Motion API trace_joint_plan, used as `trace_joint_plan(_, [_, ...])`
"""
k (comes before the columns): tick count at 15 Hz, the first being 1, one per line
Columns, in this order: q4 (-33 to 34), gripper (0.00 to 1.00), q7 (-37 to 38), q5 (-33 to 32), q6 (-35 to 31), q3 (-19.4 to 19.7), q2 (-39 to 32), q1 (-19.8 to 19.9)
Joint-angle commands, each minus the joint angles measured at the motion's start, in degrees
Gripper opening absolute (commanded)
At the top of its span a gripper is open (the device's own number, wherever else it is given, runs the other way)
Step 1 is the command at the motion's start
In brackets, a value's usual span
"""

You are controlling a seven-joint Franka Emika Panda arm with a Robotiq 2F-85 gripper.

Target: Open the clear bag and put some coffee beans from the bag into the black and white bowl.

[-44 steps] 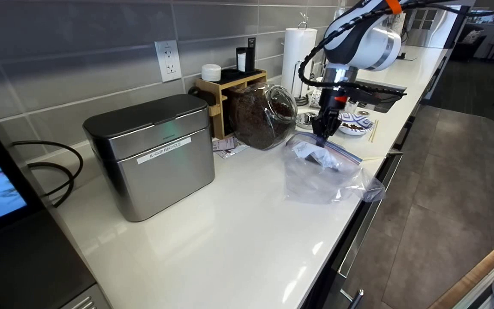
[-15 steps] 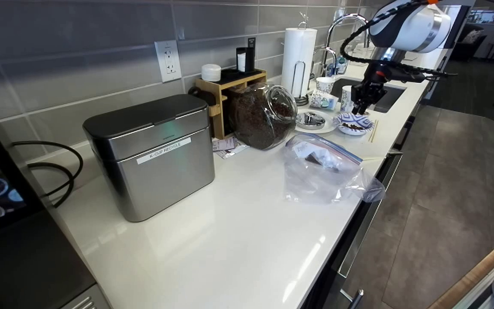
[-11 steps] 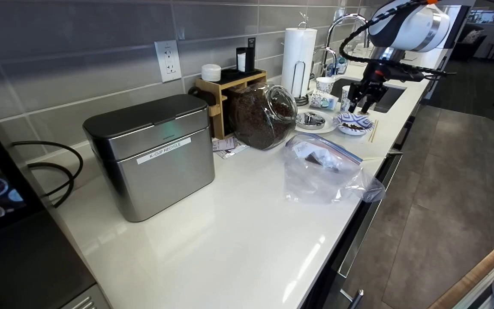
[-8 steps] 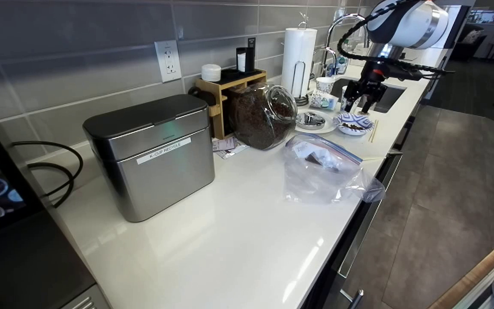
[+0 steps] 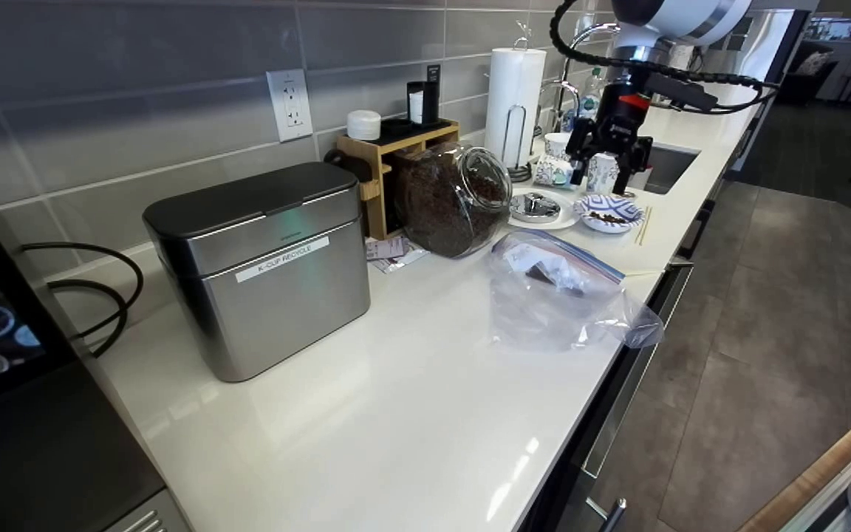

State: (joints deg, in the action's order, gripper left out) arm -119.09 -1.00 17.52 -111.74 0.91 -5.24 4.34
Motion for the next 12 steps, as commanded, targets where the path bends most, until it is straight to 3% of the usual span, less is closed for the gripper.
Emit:
trace_joint_plan(1, [2.6, 0.74, 12.9, 0.1, 5.0, -0.3, -1.5, -2.2])
trace_joint_plan(3, [3.1, 0.70, 19.1, 0.4, 6.7, -0.4, -2.2, -3.0])
trace_joint_plan(8, [2.8, 0.29, 29.3, 1.4, 5.7, -0.6, -4.7, -4.6])
trace_joint_plan(12, [2.2, 0.01, 31.9, 3.2, 3.4, -0.8, -6.8, -5.5])
